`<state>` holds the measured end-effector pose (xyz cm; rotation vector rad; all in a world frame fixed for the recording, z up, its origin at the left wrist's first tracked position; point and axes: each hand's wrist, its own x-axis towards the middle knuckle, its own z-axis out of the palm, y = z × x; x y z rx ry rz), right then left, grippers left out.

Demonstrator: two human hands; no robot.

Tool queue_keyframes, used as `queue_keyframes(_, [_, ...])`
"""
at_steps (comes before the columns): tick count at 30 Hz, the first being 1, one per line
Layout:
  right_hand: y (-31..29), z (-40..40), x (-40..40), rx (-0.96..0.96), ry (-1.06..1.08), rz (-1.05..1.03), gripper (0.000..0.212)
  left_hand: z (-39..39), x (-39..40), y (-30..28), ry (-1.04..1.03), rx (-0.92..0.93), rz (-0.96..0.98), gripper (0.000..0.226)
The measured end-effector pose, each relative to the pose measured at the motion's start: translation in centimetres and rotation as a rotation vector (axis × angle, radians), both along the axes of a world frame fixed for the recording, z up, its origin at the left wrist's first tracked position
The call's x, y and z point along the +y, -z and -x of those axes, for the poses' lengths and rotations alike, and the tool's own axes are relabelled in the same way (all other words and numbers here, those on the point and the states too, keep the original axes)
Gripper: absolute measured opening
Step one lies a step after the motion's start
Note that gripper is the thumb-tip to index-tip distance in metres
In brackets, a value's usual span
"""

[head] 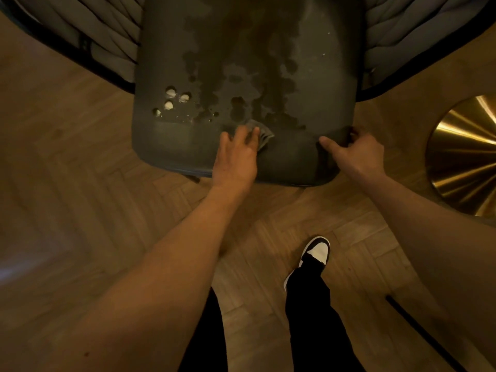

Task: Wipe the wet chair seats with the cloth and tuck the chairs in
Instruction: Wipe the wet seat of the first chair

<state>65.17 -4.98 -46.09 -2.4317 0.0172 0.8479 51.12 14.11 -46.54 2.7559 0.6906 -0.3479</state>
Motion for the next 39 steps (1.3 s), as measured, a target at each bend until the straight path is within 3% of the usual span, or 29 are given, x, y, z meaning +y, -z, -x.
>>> queue_keyframes(15, [-0.4, -0.2, 0.9, -0.056, 0.001, 0.055, 0.078, 8.0, 15.9, 2.4, -0.153, -0.073, -0.210, 0.046])
queue_keyframes(20, [-0.5, -0.3, 0.9, -0.034, -0.011, 0.066, 0.081, 9.0, 18.4, 2.2, -0.280, -0.108, -0.199, 0.033])
queue_keyframes(24, [-0.3, -0.3, 0.8, -0.031, -0.004, 0.070, 0.083, 9.5, 20.9, 1.6, -0.520, -0.232, -0.065, 0.032])
queue_keyframes(27, [-0.3, -0.2, 0.8, -0.017, 0.006, 0.056, 0.082, 8.7, 21.7, 1.2, -0.447, -0.200, -0.003, 0.022])
queue_keyframes(29, [-0.3, -0.1, 0.9, -0.024, 0.017, 0.042, 0.080, 7.6, 20.7, 1.1, -0.392, -0.199, 0.039, 0.033])
queue_keyframes(32, [-0.1, -0.3, 0.8, -0.025, 0.049, 0.017, 0.074, 6.2, 18.7, 1.7, -0.337, -0.273, 0.078, 0.030])
queue_keyframes(35, [-0.1, -0.6, 0.5, 0.001, 0.083, -0.009, 0.066, 4.8, 16.3, 2.4, -0.257, -0.280, 0.028, 0.040])
queue_keyframes(39, [-0.2, -0.9, 0.2, 0.034, 0.132, -0.029, 0.075, 2.8, 12.7, 2.2, -0.274, -0.275, 0.049, 0.042])
